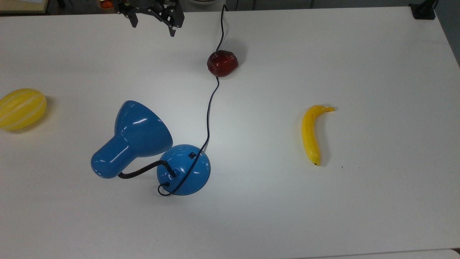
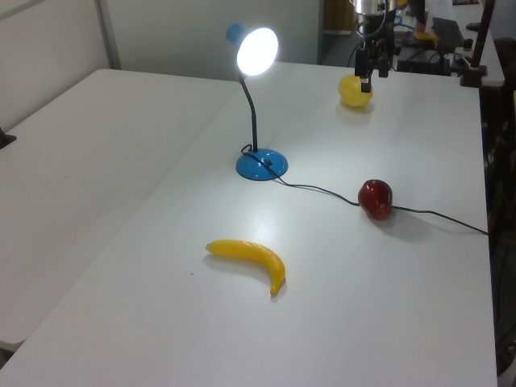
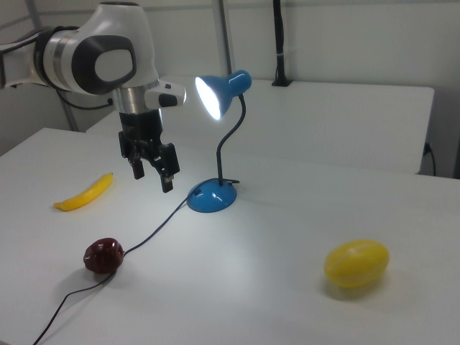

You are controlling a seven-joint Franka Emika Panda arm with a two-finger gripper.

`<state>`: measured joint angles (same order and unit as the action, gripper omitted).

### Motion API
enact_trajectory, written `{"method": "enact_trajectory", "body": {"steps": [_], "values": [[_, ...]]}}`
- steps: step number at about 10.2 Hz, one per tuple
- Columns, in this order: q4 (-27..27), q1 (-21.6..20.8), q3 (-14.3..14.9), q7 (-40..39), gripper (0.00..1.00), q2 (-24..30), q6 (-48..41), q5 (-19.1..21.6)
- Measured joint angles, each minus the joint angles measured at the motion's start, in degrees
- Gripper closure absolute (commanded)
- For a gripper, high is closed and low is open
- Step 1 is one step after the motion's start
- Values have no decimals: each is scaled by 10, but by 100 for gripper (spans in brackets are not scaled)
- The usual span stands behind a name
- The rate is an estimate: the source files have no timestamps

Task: Turn off lamp
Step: 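Move the gripper toward the blue lamp's round base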

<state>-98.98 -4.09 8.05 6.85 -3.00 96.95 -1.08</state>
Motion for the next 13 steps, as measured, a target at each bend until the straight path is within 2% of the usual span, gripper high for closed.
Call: {"method": "enact_trajectory", "body": {"steps": [4, 5, 6, 8, 9, 10, 13], "values": [[13, 7, 0, 15, 0, -4, 5, 0], [13, 6, 0, 28, 8, -12, 19, 0], [13, 6, -1, 42, 27, -21, 37, 0], [14, 5, -1, 60, 73, -39, 66, 1], [14, 5, -1, 60, 93, -43, 70, 1], [14, 5, -1, 61, 100, -49, 86, 2], [13, -8, -5, 82, 100, -89, 173, 14]]}}
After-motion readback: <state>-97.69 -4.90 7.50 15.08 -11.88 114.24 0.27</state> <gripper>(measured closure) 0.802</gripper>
